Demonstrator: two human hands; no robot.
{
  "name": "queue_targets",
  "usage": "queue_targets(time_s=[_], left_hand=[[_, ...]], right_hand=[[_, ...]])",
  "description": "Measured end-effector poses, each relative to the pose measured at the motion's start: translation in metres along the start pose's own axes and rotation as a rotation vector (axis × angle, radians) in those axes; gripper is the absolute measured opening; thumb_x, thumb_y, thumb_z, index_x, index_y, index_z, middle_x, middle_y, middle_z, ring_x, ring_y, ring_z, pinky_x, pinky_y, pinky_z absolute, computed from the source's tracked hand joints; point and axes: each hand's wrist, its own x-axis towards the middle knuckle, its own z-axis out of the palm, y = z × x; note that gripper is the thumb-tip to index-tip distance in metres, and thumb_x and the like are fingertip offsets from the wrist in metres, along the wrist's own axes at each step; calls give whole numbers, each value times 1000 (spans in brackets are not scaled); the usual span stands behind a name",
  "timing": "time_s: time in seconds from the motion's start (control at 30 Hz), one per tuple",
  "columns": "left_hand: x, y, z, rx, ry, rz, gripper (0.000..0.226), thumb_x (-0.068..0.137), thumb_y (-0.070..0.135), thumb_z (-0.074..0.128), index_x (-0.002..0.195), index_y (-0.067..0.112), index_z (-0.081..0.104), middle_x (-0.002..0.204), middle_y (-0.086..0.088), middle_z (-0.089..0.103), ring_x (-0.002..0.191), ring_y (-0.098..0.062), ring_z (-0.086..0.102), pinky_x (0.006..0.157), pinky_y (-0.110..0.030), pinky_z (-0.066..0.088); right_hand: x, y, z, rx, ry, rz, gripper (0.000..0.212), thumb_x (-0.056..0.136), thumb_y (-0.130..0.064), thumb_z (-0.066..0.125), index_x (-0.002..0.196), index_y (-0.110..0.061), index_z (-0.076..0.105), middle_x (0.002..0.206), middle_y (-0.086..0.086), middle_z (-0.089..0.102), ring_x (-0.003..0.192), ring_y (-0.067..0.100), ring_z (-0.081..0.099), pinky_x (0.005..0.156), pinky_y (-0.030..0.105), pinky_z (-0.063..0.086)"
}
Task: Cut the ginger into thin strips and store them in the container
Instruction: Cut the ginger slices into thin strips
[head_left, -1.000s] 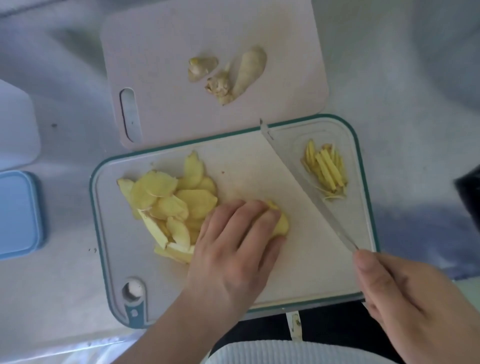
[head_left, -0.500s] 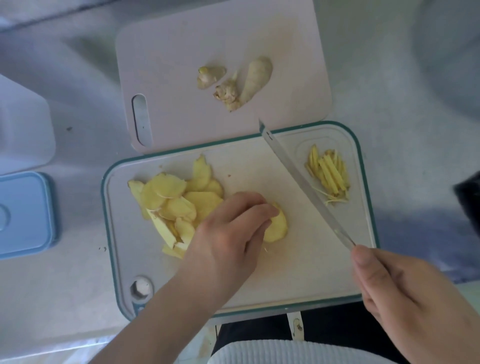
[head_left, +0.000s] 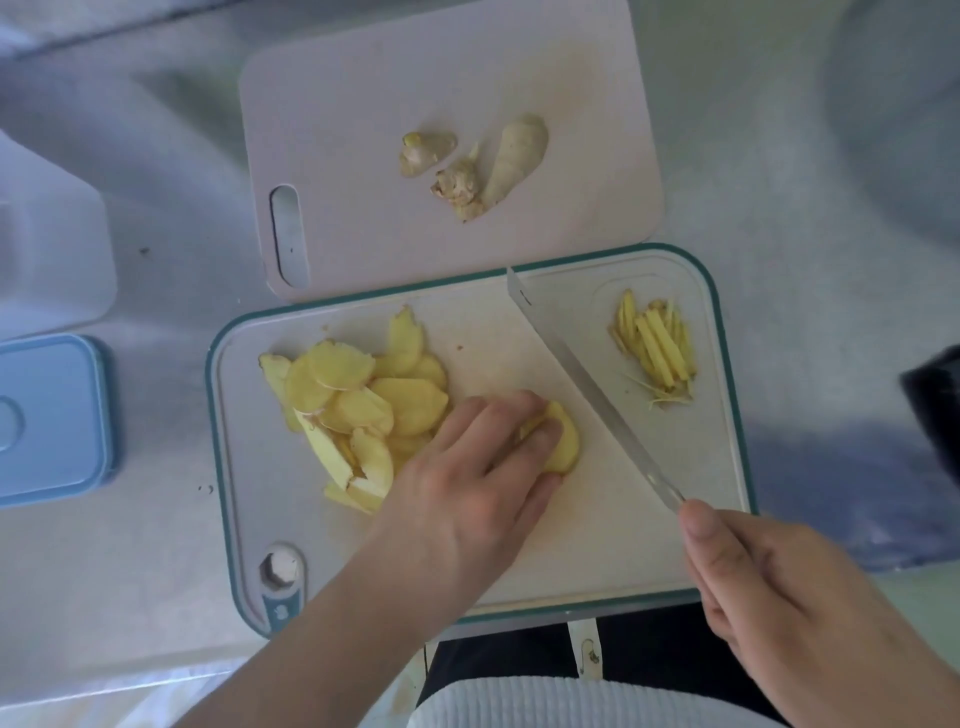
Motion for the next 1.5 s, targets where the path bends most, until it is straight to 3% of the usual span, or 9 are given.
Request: queue_targets(time_s=[0.43,0.67,0.8,0.93,1.03,1.13,1.27,1.4,1.5], left_hand=[[-4,23,18,68,65,85,13,93,2,72,104,-4,74,108,-17,70,98,-34,66,86,-42,53],[-9,19,26,36,75,106,13,91,-1,72,103,-6,74,110,-18,71,100,-35,67,83,-42,55],[-10,17,30,38,90,121,11,90,-3,73,100,-7,75,109,-19,71,98,-36,69,82,-42,56],[-8,18,30,38,86,115,9,90,-3,72,99,-6,75,108,-17,72,96,-36,68,83,-42,54],[-7,19,30,44,84,115,10,90,-3,72,99,-6,75,109,-16,73,97,-35,68,85,-42,54],[-7,19,30,41,78,115,13,89,-4,73,101,-6,75,111,-16,72,99,-35,68,86,-41,54],[-8,19,31,44,67,107,18,88,-3,74,106,-6,74,114,-17,72,101,-36,68,88,-42,54],[-7,19,31,42,81,99,17,87,-2,75,103,-6,75,112,-18,72,99,-35,68,86,-41,54],[-7,18,31,58,90,99,15,88,0,75,102,-5,76,111,-15,73,99,-33,70,88,-40,54]], right_hand=[[2,-3,-4,-64,-57,-12,72,69,-84,15,68,-17,42,46,4,36,43,11,39,48,21,32],[-11,-5,-3,-76,27,-1,78,61,-96,4,66,-34,52,43,-6,48,49,6,53,51,14,38],[-15,-2,-3,-160,108,-100,49,90,-75,17,60,-45,40,45,-20,44,41,-9,46,42,2,31],[-16,-1,1,-112,153,-101,45,92,-72,20,60,-47,40,48,-24,46,41,-10,44,39,4,29],[-18,-1,6,-180,215,-187,49,98,-63,21,61,-41,44,65,-33,51,51,-16,45,44,1,31],[-17,-3,11,-221,228,-166,61,99,-62,18,51,-38,48,94,-18,54,63,-9,49,51,2,36],[6,-7,12,-55,32,-39,72,81,-83,13,54,-26,46,50,-11,51,48,5,49,51,15,35],[18,-16,10,-51,49,-128,61,86,-73,21,47,-27,30,42,-11,42,40,6,42,43,9,29],[4,-12,3,-31,26,-57,68,79,-83,14,53,-27,44,43,-10,44,45,7,45,47,15,32]])
